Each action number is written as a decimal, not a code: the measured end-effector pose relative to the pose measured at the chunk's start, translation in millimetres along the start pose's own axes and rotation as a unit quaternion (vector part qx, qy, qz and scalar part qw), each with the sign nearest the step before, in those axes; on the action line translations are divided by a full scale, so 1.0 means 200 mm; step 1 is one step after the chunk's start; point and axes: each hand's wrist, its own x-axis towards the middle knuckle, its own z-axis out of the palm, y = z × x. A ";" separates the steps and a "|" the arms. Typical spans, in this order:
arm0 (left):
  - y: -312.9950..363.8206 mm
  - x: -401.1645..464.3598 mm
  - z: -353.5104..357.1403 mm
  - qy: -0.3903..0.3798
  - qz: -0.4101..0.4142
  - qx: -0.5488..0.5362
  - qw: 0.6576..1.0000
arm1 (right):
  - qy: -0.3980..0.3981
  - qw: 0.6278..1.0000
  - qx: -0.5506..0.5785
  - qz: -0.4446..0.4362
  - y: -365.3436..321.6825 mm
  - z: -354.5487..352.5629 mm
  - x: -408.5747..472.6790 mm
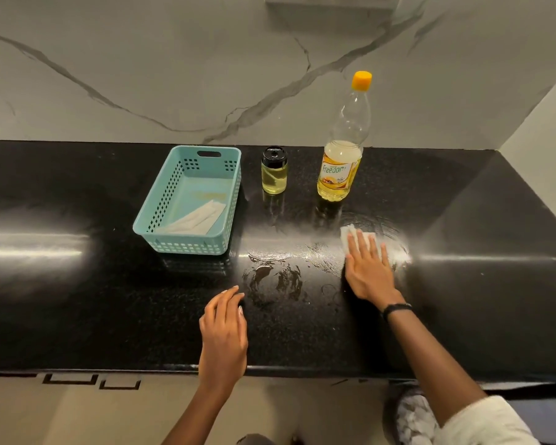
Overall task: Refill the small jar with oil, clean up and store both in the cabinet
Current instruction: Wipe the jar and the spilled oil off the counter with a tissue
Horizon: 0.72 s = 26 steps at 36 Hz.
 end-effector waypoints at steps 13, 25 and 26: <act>0.00 0.00 -0.01 0.013 -0.002 -0.016 1.000 | 0.048 0.989 -0.052 -0.129 0.22 0.10 -0.44; 0.01 0.00 0.00 0.017 -0.007 -0.037 0.999 | 0.012 0.994 0.008 -0.111 -0.07 0.08 -0.35; 0.01 0.00 0.00 0.018 -0.006 -0.037 0.999 | 0.012 0.991 0.013 -0.132 -0.07 0.10 -0.40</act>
